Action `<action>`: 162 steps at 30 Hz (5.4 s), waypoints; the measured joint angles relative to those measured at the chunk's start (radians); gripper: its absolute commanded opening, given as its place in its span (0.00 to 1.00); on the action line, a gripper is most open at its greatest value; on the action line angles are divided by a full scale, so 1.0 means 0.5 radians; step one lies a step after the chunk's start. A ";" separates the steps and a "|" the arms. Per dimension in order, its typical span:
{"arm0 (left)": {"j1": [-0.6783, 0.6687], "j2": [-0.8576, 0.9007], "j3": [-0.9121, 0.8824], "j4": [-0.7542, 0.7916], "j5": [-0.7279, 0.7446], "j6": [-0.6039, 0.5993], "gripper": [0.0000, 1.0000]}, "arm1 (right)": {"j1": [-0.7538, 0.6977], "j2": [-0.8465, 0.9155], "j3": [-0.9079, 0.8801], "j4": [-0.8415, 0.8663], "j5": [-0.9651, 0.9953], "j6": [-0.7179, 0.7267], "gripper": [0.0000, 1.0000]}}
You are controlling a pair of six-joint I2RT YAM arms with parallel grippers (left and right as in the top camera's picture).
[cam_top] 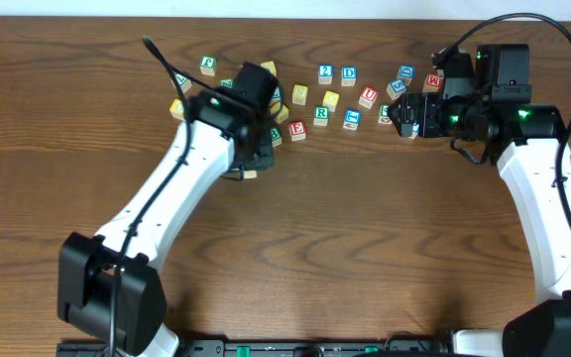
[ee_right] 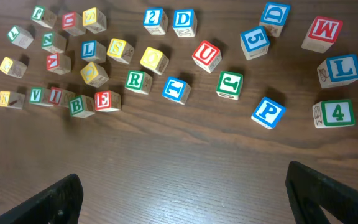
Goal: Spell out NEURIPS
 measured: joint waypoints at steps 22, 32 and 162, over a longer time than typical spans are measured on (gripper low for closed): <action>-0.163 0.295 -0.349 0.710 0.007 -0.067 0.19 | 0.000 0.000 0.000 -0.001 0.001 0.000 0.99; -0.163 0.295 -0.352 0.731 0.007 -0.066 0.19 | 0.000 0.000 0.000 0.000 0.001 0.000 0.99; 0.266 -0.443 -0.166 0.455 -0.121 0.309 1.00 | 0.024 0.002 0.027 -0.013 -0.055 0.138 0.92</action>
